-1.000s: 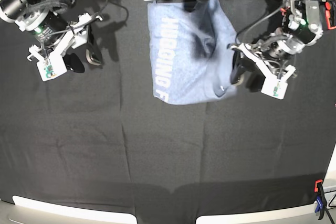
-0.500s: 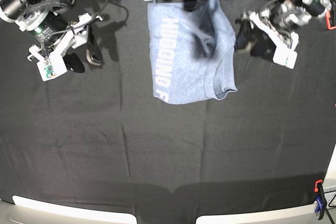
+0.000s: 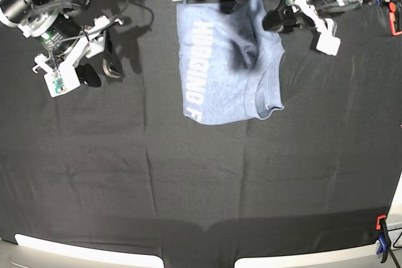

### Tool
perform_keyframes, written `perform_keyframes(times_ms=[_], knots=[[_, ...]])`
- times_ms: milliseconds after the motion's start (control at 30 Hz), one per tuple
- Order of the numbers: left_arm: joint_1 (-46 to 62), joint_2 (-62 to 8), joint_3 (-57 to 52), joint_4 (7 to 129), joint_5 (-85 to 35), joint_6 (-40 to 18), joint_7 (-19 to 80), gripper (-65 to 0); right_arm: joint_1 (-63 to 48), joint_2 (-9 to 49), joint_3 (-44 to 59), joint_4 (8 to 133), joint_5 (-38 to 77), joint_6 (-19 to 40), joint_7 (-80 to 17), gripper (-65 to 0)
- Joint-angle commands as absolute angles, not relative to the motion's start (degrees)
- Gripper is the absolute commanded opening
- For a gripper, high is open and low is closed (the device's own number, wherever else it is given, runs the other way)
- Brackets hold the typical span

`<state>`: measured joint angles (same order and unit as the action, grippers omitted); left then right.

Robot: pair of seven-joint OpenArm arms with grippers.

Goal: Layout the t-shirt on the table in an organized manner, then fold the t-shirt properly
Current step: 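Press the folded bundle with the left gripper, then lift away, then grasp the folded shirt with both grippers and shift it on the table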

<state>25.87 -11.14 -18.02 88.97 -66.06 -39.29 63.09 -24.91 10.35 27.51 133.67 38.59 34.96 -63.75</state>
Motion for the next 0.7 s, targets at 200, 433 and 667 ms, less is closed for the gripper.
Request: perform_keyframes(times_ms=[200,433,667], knots=[[25.7,-11.5,-18.7,89.6,-74.7,-40.0,67.3,-65.0,-24.8,10.8,27.7,134.5,39.2,35.2,-62.4,-38.3],[25.6,-11.5,-30.3,89.9,-74.1,-40.0,65.6,-65.0,-24.8,10.8,27.7,134.5,39.2,35.2,-62.1,-38.3],[25.6,-11.5,-34.5,89.9,-67.6,-40.0,71.2,-65.0,-24.8,10.8,27.7,134.5,39.2,35.2,-62.0,-38.3]])
